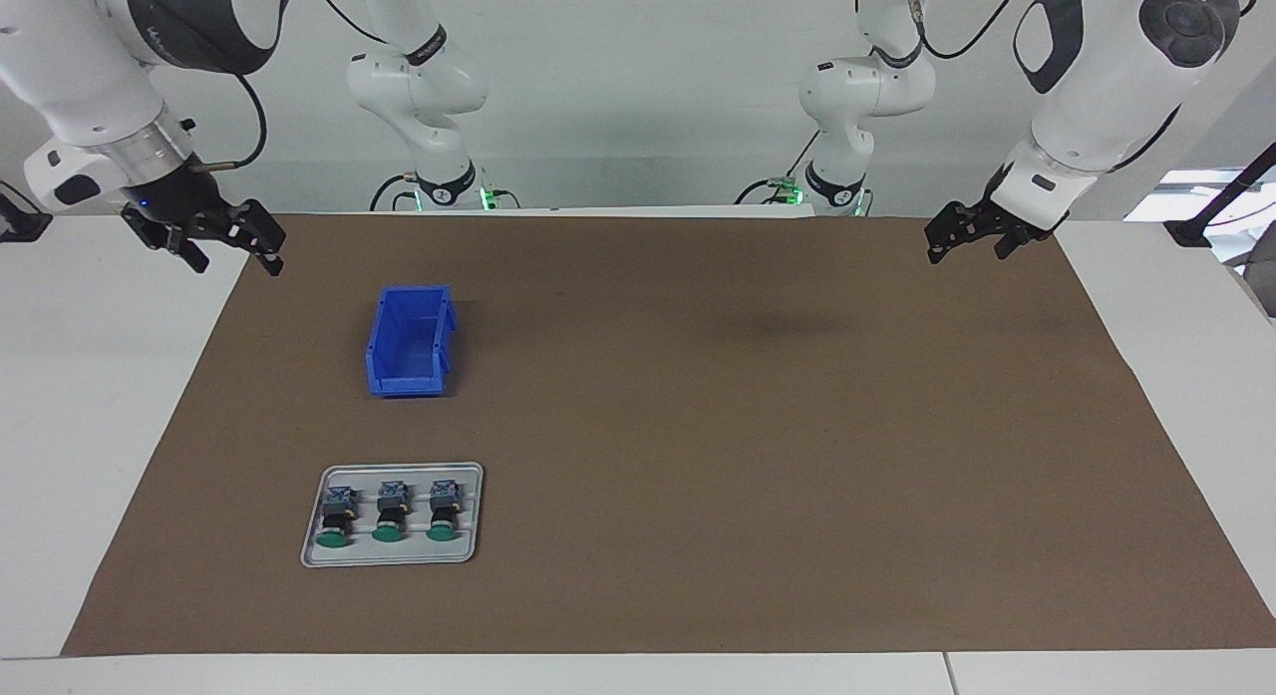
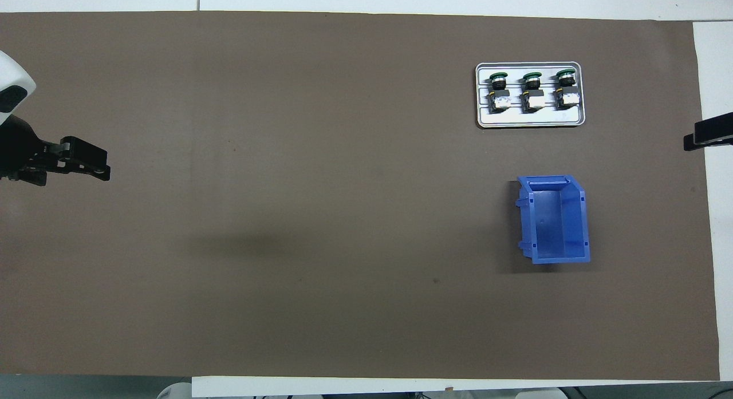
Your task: Place and press button with both arms
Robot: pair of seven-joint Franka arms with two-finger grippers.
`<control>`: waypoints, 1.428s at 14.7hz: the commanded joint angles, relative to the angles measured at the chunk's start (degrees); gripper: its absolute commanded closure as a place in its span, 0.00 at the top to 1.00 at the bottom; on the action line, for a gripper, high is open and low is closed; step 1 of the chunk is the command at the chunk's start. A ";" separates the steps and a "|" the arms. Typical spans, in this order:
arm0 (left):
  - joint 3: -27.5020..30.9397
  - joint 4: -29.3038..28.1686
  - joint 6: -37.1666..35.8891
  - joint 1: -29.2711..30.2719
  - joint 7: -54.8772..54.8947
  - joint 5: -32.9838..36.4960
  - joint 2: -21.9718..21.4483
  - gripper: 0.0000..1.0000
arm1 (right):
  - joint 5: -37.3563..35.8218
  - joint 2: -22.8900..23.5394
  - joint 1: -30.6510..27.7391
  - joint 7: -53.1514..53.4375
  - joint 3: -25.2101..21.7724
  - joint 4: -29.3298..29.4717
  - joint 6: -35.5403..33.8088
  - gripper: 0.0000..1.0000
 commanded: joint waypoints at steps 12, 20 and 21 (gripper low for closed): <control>-0.13 -1.31 0.01 0.57 0.95 0.08 -1.03 1.00 | -2.76 -3.13 -0.91 -6.90 0.66 -1.55 0.46 0.99; -0.22 -1.31 -0.08 0.57 0.86 0.08 -1.03 1.00 | -1.09 -2.34 -0.38 0.51 6.10 -10.60 18.82 0.92; -0.22 -1.31 0.01 0.57 0.86 0.08 -1.03 1.00 | -0.13 -1.03 -0.38 3.59 7.59 -10.78 20.75 0.92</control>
